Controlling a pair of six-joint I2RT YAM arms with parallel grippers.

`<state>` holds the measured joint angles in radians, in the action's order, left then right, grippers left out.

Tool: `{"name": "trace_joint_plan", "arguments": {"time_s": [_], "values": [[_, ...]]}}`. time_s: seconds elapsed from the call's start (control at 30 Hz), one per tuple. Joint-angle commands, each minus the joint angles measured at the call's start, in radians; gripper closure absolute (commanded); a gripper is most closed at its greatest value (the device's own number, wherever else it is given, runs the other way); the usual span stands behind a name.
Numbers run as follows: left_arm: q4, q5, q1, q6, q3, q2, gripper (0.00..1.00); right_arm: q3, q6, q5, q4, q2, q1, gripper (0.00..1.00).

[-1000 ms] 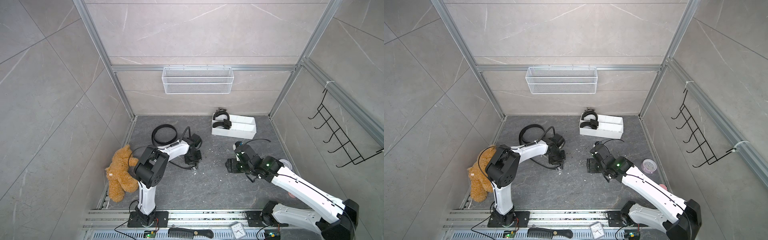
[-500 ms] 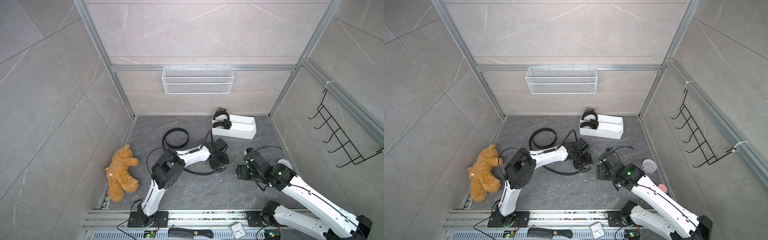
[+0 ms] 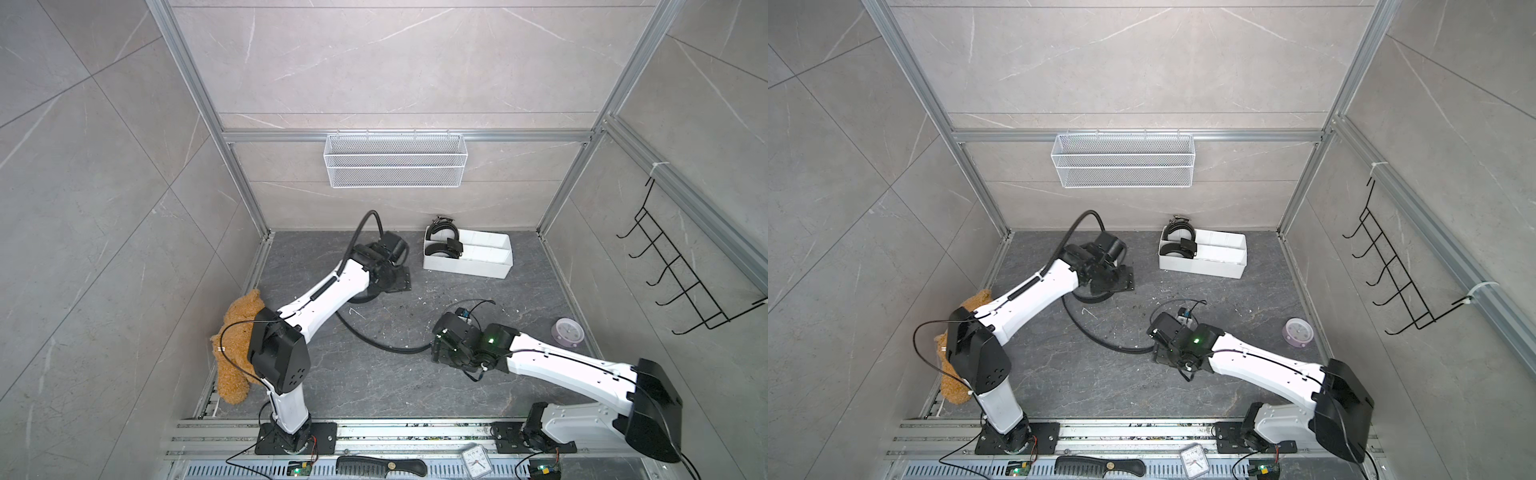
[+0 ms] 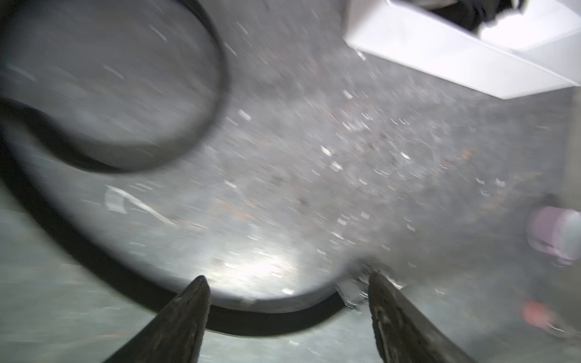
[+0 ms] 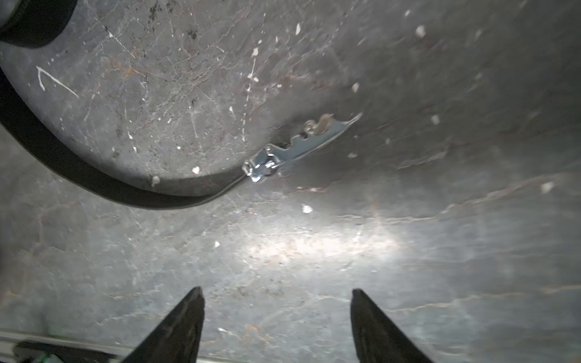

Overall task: Place the belts into the storage roll
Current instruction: Move the belt at the center of the board, then roll the belt at the center of the board.

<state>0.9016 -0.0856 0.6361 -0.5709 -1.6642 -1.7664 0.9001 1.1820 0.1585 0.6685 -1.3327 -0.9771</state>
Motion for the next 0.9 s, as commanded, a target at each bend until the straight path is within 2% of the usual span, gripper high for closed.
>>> {"name": "trace_joint_plan", "arguments": {"time_s": [0.0,0.13,0.2,0.33,0.5,0.6,0.7,0.8,0.87], "values": [[0.107,-0.065,-0.057,0.266,0.015,0.001,0.16,-0.001,0.226,0.044,-0.158,-0.071,-0.016,0.26],[0.019,-0.022,-0.136,0.371,0.076,0.019,0.17,0.028,0.26,0.095,-0.23,-0.159,-0.014,0.24],[-0.01,-0.001,-0.163,0.416,0.09,0.013,0.17,0.051,0.265,0.062,-0.264,-0.217,-0.002,0.24],[0.02,0.021,-0.177,0.485,0.055,-0.052,0.19,0.068,0.324,-0.023,-0.325,-0.324,0.002,0.26],[0.068,0.063,-0.178,0.561,-0.016,-0.146,0.2,0.067,0.342,-0.032,-0.32,-0.381,0.008,0.31],[0.098,0.082,-0.178,0.573,-0.062,-0.198,0.21,0.073,0.31,-0.025,-0.285,-0.411,0.024,0.39],[0.096,0.111,-0.176,0.604,-0.063,-0.235,0.23,0.044,0.283,-0.033,-0.284,-0.425,0.038,0.53],[0.091,0.023,-0.177,0.647,-0.064,-0.281,0.28,0.016,0.252,-0.02,-0.268,-0.411,0.042,0.68],[0.064,0.036,-0.176,0.677,-0.059,-0.299,0.28,-0.004,0.233,0.0,-0.244,-0.388,0.044,0.78]]}}
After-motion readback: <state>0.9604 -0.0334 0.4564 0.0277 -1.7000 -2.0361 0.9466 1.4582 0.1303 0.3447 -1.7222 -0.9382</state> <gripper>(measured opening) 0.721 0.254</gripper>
